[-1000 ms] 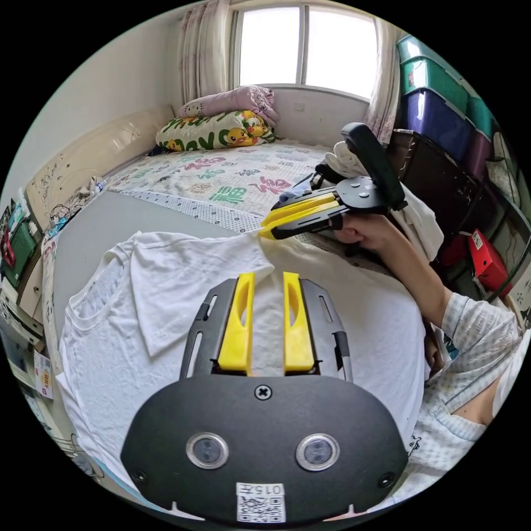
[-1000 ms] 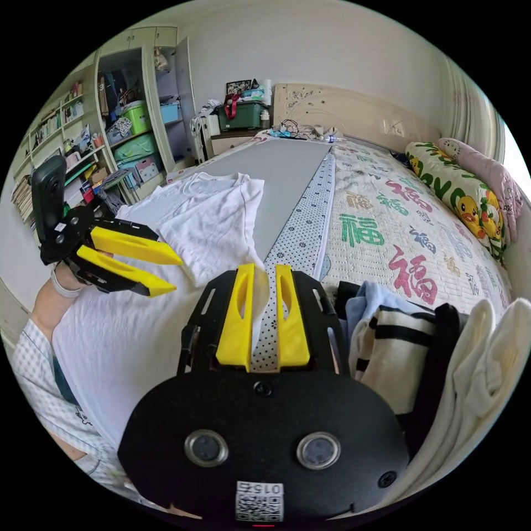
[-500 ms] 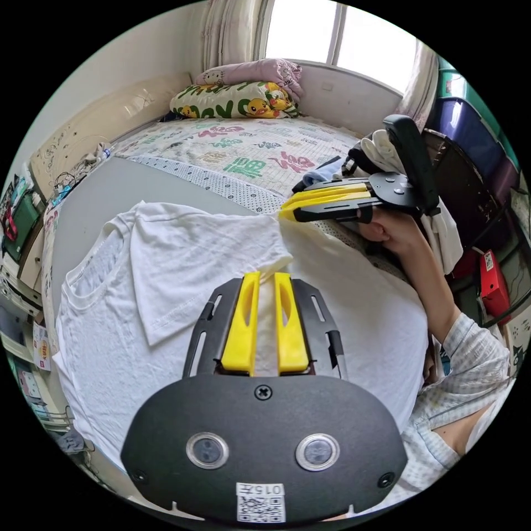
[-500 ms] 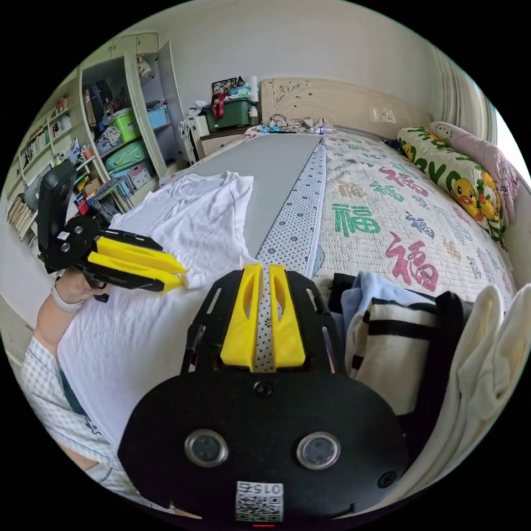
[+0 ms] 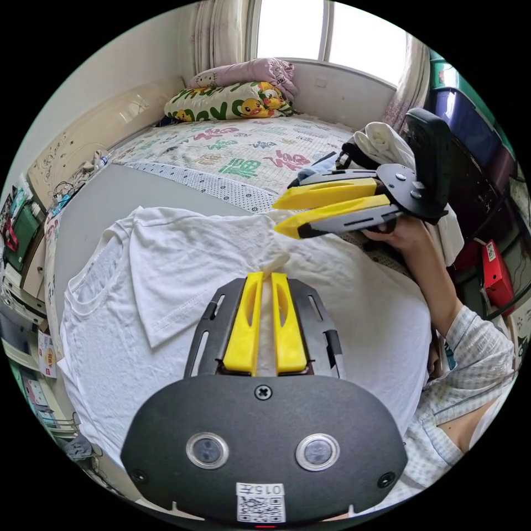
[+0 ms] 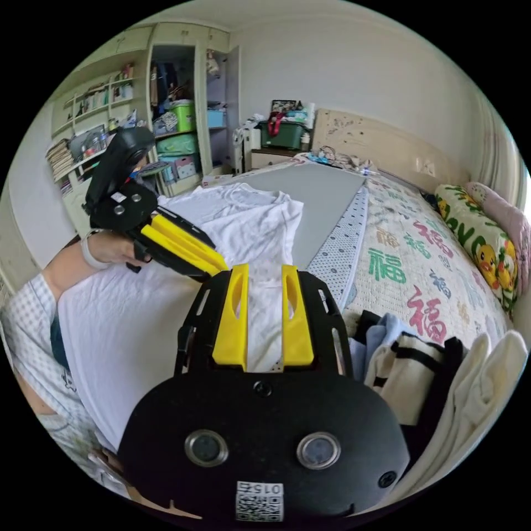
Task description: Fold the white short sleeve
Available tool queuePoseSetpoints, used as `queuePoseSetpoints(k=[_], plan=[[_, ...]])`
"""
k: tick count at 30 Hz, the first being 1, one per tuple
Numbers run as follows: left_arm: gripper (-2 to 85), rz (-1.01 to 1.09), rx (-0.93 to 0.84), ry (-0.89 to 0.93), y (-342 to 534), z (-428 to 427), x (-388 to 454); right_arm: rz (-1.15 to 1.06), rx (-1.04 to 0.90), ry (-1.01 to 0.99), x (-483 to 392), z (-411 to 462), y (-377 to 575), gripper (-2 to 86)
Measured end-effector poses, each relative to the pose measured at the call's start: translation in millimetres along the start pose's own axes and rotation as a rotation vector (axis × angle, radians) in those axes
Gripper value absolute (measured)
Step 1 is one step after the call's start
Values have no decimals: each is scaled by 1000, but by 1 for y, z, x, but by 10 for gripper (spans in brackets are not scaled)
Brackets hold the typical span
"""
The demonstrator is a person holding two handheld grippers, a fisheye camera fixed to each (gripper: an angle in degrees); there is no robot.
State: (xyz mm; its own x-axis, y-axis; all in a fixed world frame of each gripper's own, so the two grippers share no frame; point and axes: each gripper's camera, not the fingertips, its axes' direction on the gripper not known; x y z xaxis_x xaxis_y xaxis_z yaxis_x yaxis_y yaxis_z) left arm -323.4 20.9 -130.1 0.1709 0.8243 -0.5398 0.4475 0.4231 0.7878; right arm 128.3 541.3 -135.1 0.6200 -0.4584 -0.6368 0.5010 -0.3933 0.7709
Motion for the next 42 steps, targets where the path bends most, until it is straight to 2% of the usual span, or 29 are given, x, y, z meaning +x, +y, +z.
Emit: queuePoseSetpoints(k=[4,9,17,19,21,22,24,25,26,27,28,30,31,33,37,42], plan=[[9,-6,1,8,17,9,13,-71,-70,5,-16,9,-3,78],[9,-13,3,18,53,23,33,-134,-105,26,-33,11,-4,6],[10,-32,-10,145,140,42,35,-151,-136,4,-41,10,-10,-1],[12,-8,3,78,178,28,26,-138,-134,-14,-39,8,-12,1],[10,-179,131,-72,243,-27,-16,-128,-134,-29,-39,7,-15,5],[10,-237,185,-87,263,-45,-30,-128,-134,-29,-40,6,-16,5],[7,-502,461,-53,369,-113,-90,-129,-132,-28,-43,5,-19,9],[6,-573,539,-37,402,-126,-104,-128,-132,-28,-44,4,-20,10],[5,-732,684,-12,474,-141,-129,-126,-132,-32,-45,3,-22,12],[4,-922,789,4,549,-144,-150,-123,-131,-36,-46,3,-24,13],[7,-1018,822,11,585,-142,-160,-122,-131,-37,-46,2,-25,13],[30,-1319,881,21,715,-112,-184,-120,-130,-40,-49,0,-29,16],[38,-1384,887,44,744,-99,-188,-120,-130,-40,-50,0,-31,17],[76,-1564,893,239,838,-35,-200,-119,-129,-40,-54,-2,-35,20],[91,-1623,889,437,907,34,-193,-120,-128,-37,-61,-4,-44,20],[107,-1566,813,327,932,49,-170,-27,-177,-95,-54,-4,-72,29]])
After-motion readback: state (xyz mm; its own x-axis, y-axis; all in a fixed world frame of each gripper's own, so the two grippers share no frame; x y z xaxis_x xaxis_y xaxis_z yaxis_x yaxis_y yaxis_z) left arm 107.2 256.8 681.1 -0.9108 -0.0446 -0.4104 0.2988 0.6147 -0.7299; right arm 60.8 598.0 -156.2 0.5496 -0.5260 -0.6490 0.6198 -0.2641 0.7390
